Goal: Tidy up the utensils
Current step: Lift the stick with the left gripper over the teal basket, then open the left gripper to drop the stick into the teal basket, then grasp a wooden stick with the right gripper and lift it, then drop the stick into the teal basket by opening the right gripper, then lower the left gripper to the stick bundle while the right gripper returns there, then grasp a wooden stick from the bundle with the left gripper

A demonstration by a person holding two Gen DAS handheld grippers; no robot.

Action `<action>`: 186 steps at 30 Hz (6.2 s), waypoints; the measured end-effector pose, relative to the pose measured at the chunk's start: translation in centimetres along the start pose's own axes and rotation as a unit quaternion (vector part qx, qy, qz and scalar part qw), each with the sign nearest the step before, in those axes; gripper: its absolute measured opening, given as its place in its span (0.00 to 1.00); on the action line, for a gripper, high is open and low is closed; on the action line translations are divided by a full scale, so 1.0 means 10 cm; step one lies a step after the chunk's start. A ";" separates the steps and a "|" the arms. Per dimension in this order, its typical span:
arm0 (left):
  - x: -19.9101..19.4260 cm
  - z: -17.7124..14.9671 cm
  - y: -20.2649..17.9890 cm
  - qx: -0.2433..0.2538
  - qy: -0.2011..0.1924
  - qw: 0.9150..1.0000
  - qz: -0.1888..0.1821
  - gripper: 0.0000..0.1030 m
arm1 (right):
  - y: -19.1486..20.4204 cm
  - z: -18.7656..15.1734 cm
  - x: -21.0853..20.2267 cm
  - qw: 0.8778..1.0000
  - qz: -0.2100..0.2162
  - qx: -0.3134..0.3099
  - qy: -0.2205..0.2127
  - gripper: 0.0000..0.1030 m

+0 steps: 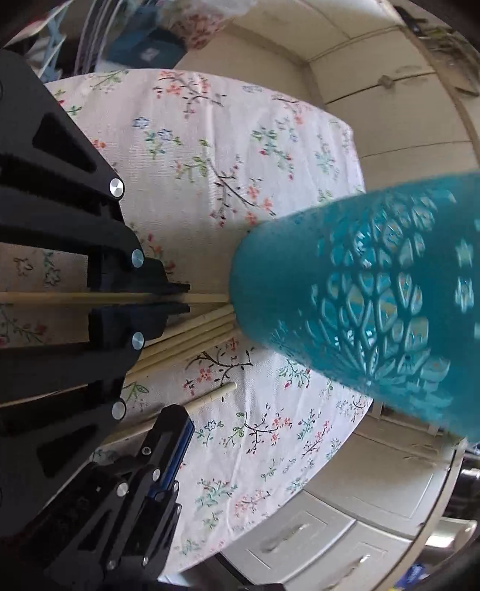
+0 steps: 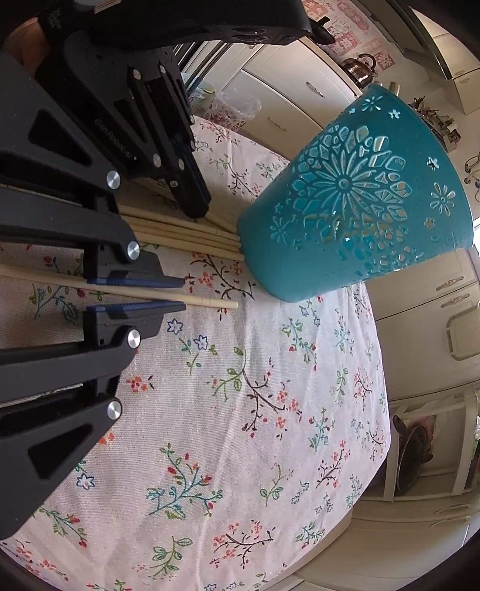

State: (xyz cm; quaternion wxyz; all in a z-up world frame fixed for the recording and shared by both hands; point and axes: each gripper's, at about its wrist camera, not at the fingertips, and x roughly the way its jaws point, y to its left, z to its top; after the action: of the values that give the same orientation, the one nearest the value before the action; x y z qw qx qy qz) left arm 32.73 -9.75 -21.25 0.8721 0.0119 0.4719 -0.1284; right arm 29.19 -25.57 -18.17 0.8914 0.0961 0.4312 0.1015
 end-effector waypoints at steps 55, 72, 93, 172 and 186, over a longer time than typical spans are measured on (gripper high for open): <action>-0.86 1.67 0.44 -0.064 -0.288 0.952 -0.085 0.05 | -0.16 0.04 0.04 0.999 0.031 0.026 -0.002 0.10; -0.84 0.03 1.04 -0.149 -0.183 0.972 -0.003 0.68 | 0.22 -0.06 0.04 0.994 -0.060 -0.088 0.000 0.06; -0.40 -0.36 1.06 -0.184 -0.111 0.976 -0.028 0.71 | 0.48 1.15 -1.50 0.965 0.152 0.011 -0.213 0.05; -0.28 -0.27 0.65 -0.101 -0.057 0.992 -0.057 0.77 | 0.12 -0.06 -0.02 0.999 -0.032 -0.022 -0.005 0.06; 0.00 -0.16 0.12 -0.025 -0.009 0.999 0.027 0.77 | 0.01 -0.01 0.02 1.000 0.012 0.021 -0.005 0.06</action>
State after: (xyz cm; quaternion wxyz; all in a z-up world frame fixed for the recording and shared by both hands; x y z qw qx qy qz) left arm 31.66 -8.33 -22.27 0.8796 0.0021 0.4665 -0.0933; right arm 29.21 -25.37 -18.34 0.8902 0.1201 0.4273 0.1024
